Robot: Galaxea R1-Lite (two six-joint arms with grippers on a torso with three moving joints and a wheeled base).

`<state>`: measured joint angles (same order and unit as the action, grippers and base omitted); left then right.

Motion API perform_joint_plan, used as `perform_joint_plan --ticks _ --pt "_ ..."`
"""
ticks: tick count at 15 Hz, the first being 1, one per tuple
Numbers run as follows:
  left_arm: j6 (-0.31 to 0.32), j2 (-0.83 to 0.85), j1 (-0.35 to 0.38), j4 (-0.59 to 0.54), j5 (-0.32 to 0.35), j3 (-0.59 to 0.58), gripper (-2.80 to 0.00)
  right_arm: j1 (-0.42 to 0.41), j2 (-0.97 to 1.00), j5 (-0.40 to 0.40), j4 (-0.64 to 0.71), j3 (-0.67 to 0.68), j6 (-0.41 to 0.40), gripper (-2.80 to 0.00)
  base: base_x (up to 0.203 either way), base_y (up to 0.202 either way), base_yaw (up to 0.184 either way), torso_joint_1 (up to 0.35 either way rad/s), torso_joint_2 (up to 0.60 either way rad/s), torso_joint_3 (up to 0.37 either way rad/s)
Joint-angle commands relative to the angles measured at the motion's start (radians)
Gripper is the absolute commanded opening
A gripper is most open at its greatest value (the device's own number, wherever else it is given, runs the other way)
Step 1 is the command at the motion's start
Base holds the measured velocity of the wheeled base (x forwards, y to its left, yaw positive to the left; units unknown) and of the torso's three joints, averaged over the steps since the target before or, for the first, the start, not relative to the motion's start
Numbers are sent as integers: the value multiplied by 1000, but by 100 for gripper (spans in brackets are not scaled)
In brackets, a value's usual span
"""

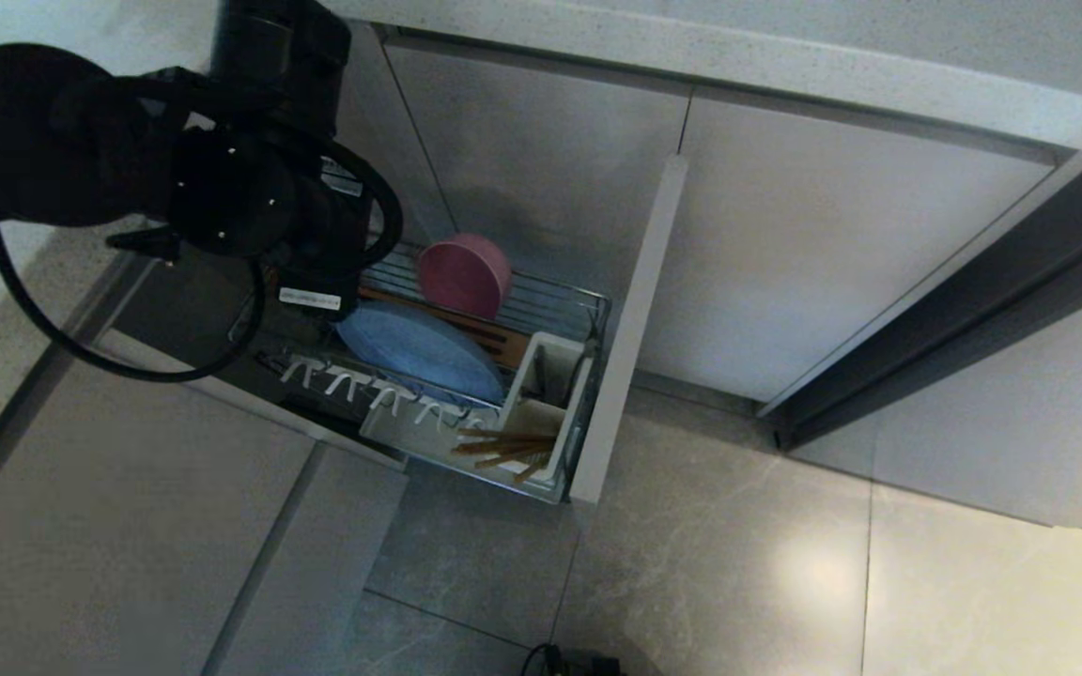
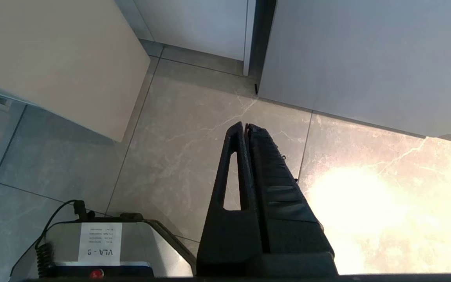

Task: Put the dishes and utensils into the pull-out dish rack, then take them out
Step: Take the plate out of the cupboard

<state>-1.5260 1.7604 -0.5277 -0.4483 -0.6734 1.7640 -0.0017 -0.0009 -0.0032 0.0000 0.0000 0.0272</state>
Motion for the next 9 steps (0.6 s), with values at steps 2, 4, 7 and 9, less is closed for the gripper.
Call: perform_joint_plan --ticks 2,4,7,9 --pt "-7 -28 -28 -15 -78 7 0 0 -1 0 0 0 0 -280 0 0 0 0 0 0" --pt "6 -43 -37 -67 -81 23 0 0 -1 0 0 0 -1 -280 0 0 0 0 0 0" --pt "89 -81 -47 -77 -77 49 0 0 -1 0 0 0 0 -280 0 0 0 0 0 0" --pt "218 -100 -64 -74 -68 83 0 0 -1 0 0 0 0 -280 0 0 0 0 0 0"
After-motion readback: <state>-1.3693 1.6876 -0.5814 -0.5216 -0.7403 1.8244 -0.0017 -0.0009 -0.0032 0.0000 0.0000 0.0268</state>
